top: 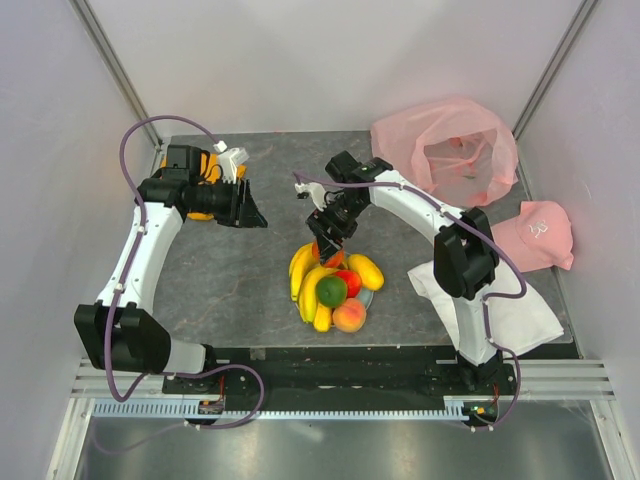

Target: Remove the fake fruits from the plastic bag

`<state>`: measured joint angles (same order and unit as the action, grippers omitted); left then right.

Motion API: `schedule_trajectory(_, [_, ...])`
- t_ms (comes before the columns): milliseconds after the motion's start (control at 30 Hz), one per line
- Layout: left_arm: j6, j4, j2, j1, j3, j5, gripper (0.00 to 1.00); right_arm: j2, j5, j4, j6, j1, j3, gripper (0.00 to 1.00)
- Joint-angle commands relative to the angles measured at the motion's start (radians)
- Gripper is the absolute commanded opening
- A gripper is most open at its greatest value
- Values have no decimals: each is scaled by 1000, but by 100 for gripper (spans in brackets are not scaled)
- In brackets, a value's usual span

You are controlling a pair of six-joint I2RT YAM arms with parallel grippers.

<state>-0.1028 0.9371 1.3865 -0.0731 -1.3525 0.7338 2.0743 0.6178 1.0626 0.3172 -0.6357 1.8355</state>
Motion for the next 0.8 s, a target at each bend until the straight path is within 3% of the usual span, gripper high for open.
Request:
schedule_trajectory(0, [-17, -11, -27, 9, -5, -5, 46, 10, 34, -12, -10, -4, 27, 77])
schedule_trajectory(167, [-20, -9, -26, 9, -7, -5, 46, 14, 28, -12, -13, -5, 22, 90])
schedule_trajectory(200, [-20, -9, -26, 9, -5, -5, 46, 15, 28, -12, -13, -5, 21, 98])
schedule_trajectory(567, [-21, -9, -24, 10, -7, -1, 46, 10, 5, -12, -18, -5, 36, 98])
schedule_trajectory(767, [-21, -8, -14, 10, -17, 4, 47, -45, 19, 17, 6, 16, 134, 98])
